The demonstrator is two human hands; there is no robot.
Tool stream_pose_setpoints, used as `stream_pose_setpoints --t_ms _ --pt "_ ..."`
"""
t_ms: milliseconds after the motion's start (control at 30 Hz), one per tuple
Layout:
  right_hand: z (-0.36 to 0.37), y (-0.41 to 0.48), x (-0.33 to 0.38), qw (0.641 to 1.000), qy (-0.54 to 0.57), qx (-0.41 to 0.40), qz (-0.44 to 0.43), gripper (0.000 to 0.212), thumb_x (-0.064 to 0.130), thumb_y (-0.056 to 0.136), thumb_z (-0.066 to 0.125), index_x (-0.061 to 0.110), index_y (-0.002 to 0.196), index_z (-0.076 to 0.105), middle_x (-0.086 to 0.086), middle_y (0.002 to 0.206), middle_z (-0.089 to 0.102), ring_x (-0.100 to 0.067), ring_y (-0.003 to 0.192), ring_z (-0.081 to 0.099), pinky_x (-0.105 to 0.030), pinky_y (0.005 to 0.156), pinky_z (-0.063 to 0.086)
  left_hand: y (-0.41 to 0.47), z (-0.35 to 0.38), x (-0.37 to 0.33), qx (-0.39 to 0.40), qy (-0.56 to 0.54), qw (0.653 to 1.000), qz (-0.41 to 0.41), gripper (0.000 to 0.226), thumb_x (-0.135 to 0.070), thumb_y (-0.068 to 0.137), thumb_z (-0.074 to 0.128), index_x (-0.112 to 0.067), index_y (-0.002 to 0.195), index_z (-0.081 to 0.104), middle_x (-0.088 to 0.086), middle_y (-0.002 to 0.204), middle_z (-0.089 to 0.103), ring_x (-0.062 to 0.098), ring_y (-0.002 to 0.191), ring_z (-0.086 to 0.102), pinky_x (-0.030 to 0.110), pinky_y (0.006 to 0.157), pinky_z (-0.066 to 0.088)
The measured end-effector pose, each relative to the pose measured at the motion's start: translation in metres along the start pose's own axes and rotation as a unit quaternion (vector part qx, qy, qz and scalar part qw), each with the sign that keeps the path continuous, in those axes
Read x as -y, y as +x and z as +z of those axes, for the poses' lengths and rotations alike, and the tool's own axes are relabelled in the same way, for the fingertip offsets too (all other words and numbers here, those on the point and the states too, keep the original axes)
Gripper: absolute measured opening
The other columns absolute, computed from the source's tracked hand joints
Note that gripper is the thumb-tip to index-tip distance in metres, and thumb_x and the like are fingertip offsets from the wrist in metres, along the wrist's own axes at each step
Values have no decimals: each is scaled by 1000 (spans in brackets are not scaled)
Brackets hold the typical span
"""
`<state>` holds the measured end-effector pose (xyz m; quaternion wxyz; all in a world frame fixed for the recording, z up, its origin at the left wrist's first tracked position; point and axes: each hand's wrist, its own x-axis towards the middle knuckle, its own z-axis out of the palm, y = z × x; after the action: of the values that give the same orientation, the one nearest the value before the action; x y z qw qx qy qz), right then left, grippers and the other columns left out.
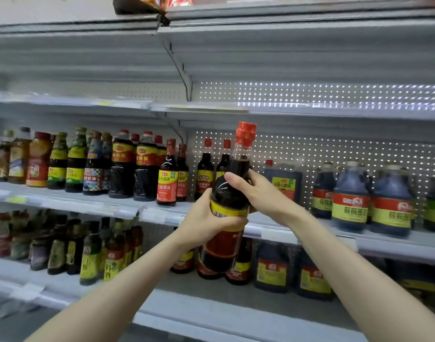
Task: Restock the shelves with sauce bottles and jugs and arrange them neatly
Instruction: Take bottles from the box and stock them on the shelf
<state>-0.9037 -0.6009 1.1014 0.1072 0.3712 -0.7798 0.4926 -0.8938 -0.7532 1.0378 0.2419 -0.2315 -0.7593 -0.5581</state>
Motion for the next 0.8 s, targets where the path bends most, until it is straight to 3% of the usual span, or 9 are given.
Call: stream_pose_setpoints --t_ms 200,400,567,700,800 --pt "47 54 6 999 -13 -42 -18 21 44 93 55 32 110 57 15 104 66 3 94 63 -11 73 47 36 -69 35 23 11 999 21 75 -39 56 86 -26 120 50 -7 109 68 8 101 66 34 90 53" --pt "76 112 2 991 -49 -122 -32 19 44 91 59 33 106 58 9 107 67 -4 100 64 -25 87 51 84 -116 61 62 -2 997 39 65 -26 67 86 -30 120 48 -11 110 65 -3 98 63 15 78 48" --pt "83 149 -5 981 -79 -174 -35 17 45 91 60 35 104 59 8 109 68 -6 103 63 -33 93 51 104 -133 87 42 -15 998 50 63 -23 74 81 -29 126 46 -17 109 61 -9 98 59 10 76 47" --pt "89 173 -16 978 -97 -183 -25 31 46 90 61 25 113 60 8 110 66 -6 104 62 -34 94 50 120 -139 108 2 -8 998 61 66 -22 73 81 -24 130 48 -17 111 59 -4 103 57 16 85 47" --pt "92 192 -25 976 -97 -192 -19 36 48 88 62 25 115 60 8 111 66 -9 105 62 -37 95 51 134 -140 118 -18 -7 998 59 65 -19 73 82 -25 128 48 -23 104 57 -8 97 55 11 79 45"
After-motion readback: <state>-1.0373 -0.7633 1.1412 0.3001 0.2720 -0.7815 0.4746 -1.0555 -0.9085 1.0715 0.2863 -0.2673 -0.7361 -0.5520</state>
